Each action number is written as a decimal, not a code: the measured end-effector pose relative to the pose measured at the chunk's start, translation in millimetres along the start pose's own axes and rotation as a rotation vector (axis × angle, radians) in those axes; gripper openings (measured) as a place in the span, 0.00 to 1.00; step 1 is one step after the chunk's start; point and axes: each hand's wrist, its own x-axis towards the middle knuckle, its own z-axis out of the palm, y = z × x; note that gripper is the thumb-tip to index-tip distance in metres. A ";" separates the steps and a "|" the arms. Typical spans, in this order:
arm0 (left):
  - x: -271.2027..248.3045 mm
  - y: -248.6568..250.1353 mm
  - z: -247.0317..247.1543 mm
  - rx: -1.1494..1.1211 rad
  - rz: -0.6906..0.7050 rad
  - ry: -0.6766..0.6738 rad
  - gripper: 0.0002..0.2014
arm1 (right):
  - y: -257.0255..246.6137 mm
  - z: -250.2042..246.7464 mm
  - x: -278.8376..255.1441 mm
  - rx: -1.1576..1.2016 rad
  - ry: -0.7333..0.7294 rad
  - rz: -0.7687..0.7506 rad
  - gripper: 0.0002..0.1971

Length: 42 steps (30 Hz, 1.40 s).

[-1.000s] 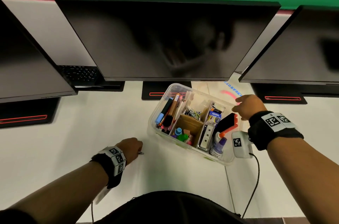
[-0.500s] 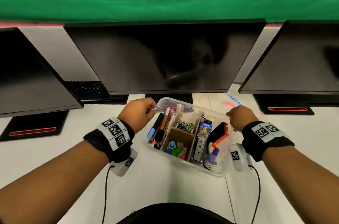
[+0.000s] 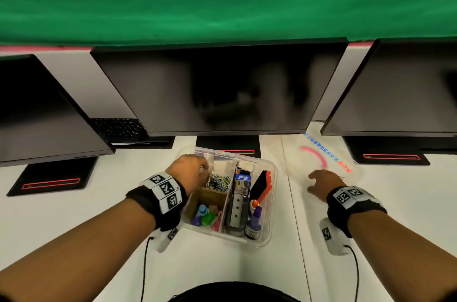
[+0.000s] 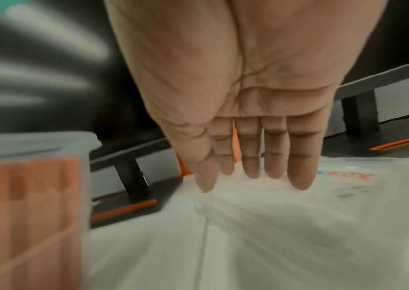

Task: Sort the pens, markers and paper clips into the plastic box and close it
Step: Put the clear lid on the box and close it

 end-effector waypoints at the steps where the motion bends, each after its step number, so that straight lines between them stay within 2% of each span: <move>1: -2.8 -7.0 -0.6 0.017 -0.007 0.021 0.11 | 6.6 6.8 1.4 -0.026 -0.024 0.019 0.28; 5: -16.1 -37.8 4.2 0.012 -0.136 0.033 0.18 | 13.3 30.4 5.6 -0.093 -0.060 0.029 0.32; 8: -26.0 -53.3 12.3 -0.008 -0.217 -0.019 0.26 | 9.6 42.6 5.5 -0.140 -0.032 0.036 0.28; 11: -35.8 -57.2 22.6 -0.106 -0.238 -0.037 0.27 | 8.3 51.1 0.5 -0.184 0.008 0.036 0.21; 21: -53.1 -59.5 38.4 -0.293 -0.282 0.012 0.26 | 5.1 53.0 -30.6 -0.371 0.007 0.037 0.13; 26: -51.9 -60.1 42.6 -0.298 -0.299 0.034 0.25 | -4.5 9.2 -54.5 -0.392 0.123 0.068 0.18; 28: -52.6 -60.9 44.3 -0.295 -0.307 0.039 0.25 | -7.5 -14.7 -63.4 -0.373 0.125 0.043 0.18; 33: -50.2 -64.9 45.3 -0.269 -0.271 0.030 0.25 | -18.3 -87.7 -92.9 -0.338 0.167 -0.066 0.14; 37: -41.2 -61.1 40.0 -0.205 -0.212 0.038 0.25 | -38.1 -141.9 -115.7 -0.233 0.308 -0.110 0.14; 42: -27.7 -45.3 16.0 -0.247 -0.147 0.130 0.22 | -69.5 -179.5 -147.2 -0.192 0.462 -0.294 0.12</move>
